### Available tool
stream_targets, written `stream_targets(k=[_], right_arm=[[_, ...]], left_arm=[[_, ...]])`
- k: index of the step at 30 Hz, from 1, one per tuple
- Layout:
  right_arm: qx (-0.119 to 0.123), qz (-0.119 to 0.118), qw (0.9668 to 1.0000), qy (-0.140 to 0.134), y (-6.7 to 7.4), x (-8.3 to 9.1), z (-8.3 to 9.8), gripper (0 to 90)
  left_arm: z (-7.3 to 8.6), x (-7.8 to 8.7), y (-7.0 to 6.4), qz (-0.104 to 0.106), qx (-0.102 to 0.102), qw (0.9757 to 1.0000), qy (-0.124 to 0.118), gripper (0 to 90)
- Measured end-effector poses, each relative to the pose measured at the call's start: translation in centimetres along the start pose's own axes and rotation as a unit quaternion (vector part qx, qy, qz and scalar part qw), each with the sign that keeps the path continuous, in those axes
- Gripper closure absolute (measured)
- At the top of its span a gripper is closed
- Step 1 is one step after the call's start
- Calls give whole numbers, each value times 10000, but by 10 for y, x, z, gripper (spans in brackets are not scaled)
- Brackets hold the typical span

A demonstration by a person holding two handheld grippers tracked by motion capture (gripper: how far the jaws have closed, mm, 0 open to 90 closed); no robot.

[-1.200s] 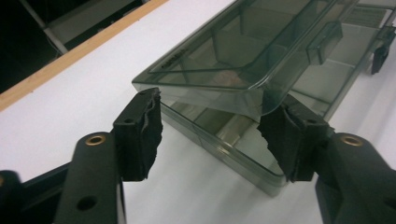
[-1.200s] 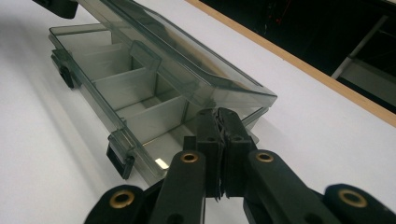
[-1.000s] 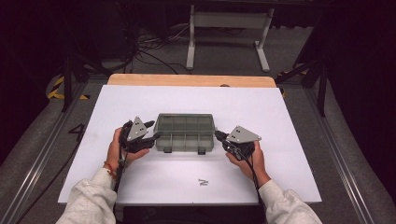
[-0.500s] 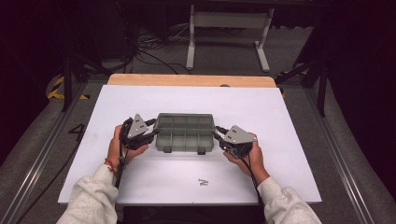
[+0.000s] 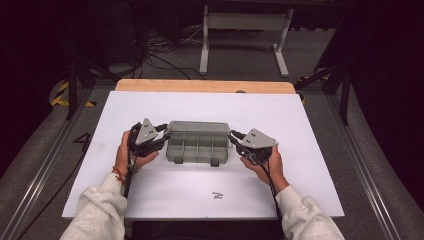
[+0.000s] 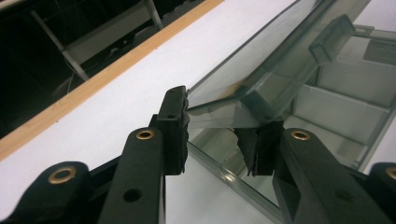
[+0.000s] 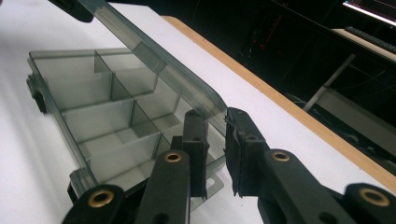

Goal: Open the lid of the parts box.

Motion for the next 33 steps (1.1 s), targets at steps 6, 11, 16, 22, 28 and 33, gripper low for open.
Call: stream_targets(k=[6, 11, 16, 22, 28, 33], right_arm=[[-134, -20, 9999, -70, -10, -2, -8, 787], [-241, -68, 9997, -73, -16, -5, -13, 785], [-261, -72, 9996, -85, -19, -7, -17, 798], [-354, -58, 9993, -112, -24, -9, -23, 816], [-592, -114, 9981, -126, -32, -12, -29, 815], [-714, -130, 9973, -128, -36, -17, -31, 812]], left_arm=[[-6, 0, 7, 3, 27, 9999, -115, 674], [-6, -1, 13, -10, 94, 9999, -120, 680], [-8, 1, 18, -29, 194, 9996, -203, 701], [-13, 0, 20, -66, 192, 9996, -195, 744], [-18, -2, 26, -71, 333, 9992, -232, 760], [-17, -6, 30, -60, 458, 9986, -262, 764]])
Point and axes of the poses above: each handheld gripper's, and its own axes: x roughly backward along the jaws, z roughly out of its underside, y roughly to its left, the point moved 1 cm from there along -x, roughly forward along the jaws, and after that the axes turned 8 degrees about -x, right-handed, at the moved point
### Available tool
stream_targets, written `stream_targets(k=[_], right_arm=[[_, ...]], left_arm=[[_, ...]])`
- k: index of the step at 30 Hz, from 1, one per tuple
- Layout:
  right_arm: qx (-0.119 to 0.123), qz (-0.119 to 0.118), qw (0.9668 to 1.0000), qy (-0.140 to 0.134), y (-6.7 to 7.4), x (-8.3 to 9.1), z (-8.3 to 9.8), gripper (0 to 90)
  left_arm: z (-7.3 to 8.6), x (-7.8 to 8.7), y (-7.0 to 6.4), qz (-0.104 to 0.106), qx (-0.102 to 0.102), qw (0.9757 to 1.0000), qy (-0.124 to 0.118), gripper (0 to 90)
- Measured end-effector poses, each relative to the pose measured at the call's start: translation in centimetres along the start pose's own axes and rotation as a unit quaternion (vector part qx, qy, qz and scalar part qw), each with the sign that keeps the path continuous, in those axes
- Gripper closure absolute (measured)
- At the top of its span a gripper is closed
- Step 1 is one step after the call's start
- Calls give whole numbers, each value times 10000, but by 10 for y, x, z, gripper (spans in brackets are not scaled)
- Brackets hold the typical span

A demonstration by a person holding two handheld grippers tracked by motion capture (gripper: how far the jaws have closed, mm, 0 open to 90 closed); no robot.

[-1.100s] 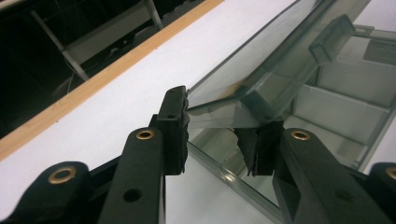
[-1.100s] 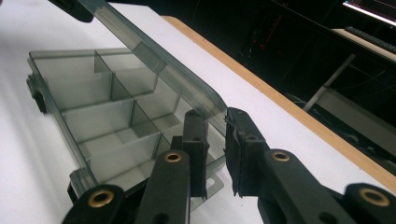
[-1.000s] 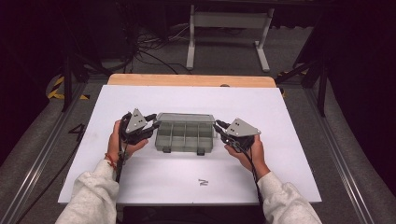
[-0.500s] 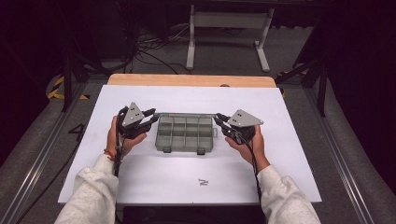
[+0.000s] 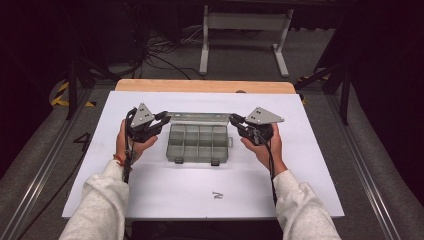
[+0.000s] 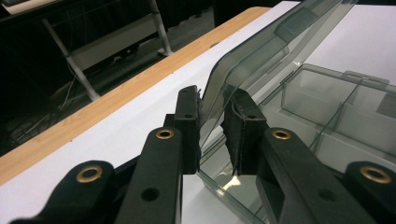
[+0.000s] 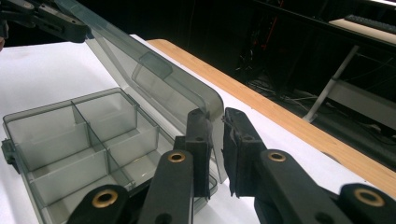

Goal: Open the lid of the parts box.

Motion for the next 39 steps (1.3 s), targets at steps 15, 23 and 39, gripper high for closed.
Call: stream_targets(k=[15, 23, 39], right_arm=[[-242, 134, 9994, -183, -10, -12, -6, 818], [-361, 221, 9988, -227, -15, -20, -5, 816], [-675, 448, 9966, -173, -20, -40, 8, 821]], left_arm=[[-3, -12, 8, -102, 326, 9994, -76, 760], [3, -19, 11, -144, 565, 9983, -63, 761], [7, -38, 15, -218, 721, 9971, 129, 749]])
Point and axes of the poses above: each handheld gripper's, and its own axes: x roughly backward along the jaws, z roughly out of its underside, y roughly to its left, the point moved 1 cm from there along -x, roughly forward along the jaws, and after that the axes turned 8 degrees about -x, right-handed, at the moved point
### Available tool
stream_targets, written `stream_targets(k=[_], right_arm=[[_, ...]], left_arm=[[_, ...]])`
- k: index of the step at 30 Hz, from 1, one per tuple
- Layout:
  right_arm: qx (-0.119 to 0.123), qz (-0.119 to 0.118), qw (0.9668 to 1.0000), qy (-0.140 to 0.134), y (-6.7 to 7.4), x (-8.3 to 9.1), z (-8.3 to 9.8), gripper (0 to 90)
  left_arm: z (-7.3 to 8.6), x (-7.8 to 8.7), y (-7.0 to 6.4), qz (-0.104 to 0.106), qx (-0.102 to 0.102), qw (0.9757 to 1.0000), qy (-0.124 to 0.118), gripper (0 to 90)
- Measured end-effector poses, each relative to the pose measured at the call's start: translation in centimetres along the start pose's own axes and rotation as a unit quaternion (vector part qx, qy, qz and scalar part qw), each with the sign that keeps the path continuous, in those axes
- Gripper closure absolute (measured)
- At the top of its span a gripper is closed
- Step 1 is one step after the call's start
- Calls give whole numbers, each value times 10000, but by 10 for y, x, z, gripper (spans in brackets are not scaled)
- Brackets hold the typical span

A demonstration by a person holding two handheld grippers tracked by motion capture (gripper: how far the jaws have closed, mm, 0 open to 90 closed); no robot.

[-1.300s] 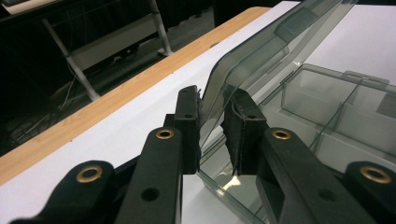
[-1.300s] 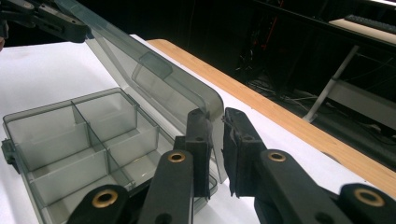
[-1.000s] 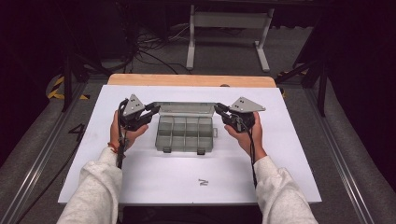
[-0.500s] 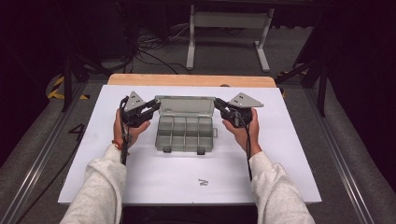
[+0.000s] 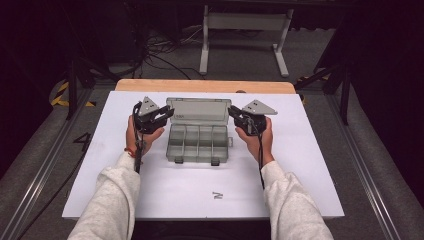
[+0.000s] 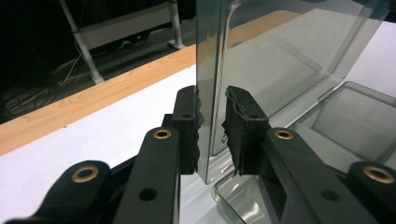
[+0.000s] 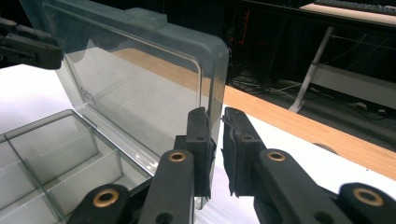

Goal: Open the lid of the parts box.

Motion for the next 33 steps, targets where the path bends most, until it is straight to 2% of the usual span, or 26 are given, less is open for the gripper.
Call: stream_targets(k=[3, 9, 19, 26, 33], right_arm=[[27, 80, 10000, 30, 1, -3, 2, 822], [-97, 112, 9999, 79, -2, -9, 8, 831], [-153, 183, 9992, 325, -5, -19, 17, 841], [-201, 180, 9988, 398, -6, -23, 22, 840], [-250, 185, 9984, 465, -7, -26, 25, 839]], left_arm=[[1, -2, 1, -18, 23, 10000, 34, 754], [4, -8, 2, -59, 118, 9999, 72, 762], [8, -13, 5, -165, 243, 9995, 110, 800], [11, -16, 7, -129, 355, 9993, 76, 823], [13, -20, 7, -135, 373, 9991, 165, 820]])
Point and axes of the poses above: each handheld gripper's, and its own axes: x roughly backward along the jaws, z roughly out of its underside, y roughly to its left, the point moved 1 cm from there along -x, roughly forward along the jaws, and after that the axes turned 8 degrees about -x, right-handed, at the moved point
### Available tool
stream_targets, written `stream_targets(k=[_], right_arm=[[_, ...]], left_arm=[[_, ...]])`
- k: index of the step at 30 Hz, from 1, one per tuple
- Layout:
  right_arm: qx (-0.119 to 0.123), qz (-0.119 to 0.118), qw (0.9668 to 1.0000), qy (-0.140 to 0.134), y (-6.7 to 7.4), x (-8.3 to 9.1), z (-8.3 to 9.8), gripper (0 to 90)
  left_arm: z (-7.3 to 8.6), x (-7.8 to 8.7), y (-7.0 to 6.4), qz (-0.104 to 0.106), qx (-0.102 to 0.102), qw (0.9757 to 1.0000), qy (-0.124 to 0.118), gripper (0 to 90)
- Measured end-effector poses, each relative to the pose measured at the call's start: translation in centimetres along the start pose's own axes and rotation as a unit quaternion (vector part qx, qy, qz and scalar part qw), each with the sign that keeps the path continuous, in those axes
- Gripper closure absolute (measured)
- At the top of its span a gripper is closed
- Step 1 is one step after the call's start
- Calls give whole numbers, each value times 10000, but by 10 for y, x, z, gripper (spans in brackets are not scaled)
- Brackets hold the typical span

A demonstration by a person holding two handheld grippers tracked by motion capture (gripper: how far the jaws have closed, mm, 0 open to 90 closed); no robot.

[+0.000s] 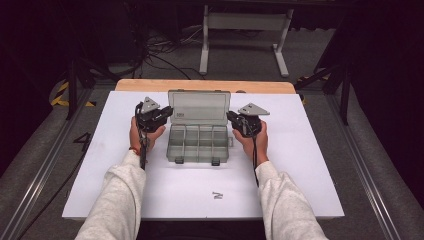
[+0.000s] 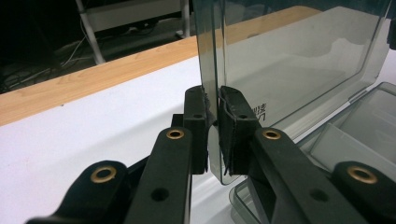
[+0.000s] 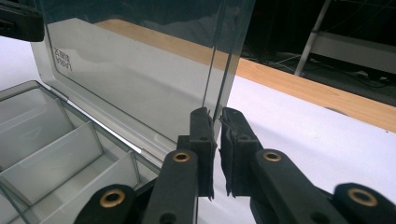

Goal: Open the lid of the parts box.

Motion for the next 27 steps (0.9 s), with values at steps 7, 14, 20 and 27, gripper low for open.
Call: stream_targets(k=[7, 14, 20, 27], right_arm=[[-80, -19, 9999, 72, -1, -3, 5, 839], [-111, -11, 9998, 174, -2, -7, 8, 834], [-102, 10, 9998, 178, -1, -8, 11, 832], [-112, 31, 9997, 209, -1, -9, 12, 831]], left_arm=[[2, -4, 0, -16, -19, 9999, 113, 810], [4, -9, 0, -63, -62, 9997, 210, 806], [6, -10, -1, -69, -36, 9997, 237, 802], [9, -12, -1, -59, 36, 9996, 259, 801]])
Point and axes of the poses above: each handheld gripper's, and its own axes: x roughly backward along the jaws, z roughly out of its underside, y roughly to its left, the point moved 1 cm from there along -x, roughly forward along the jaws, and after that the axes turned 8 degrees about -x, right-handed, at the moved point
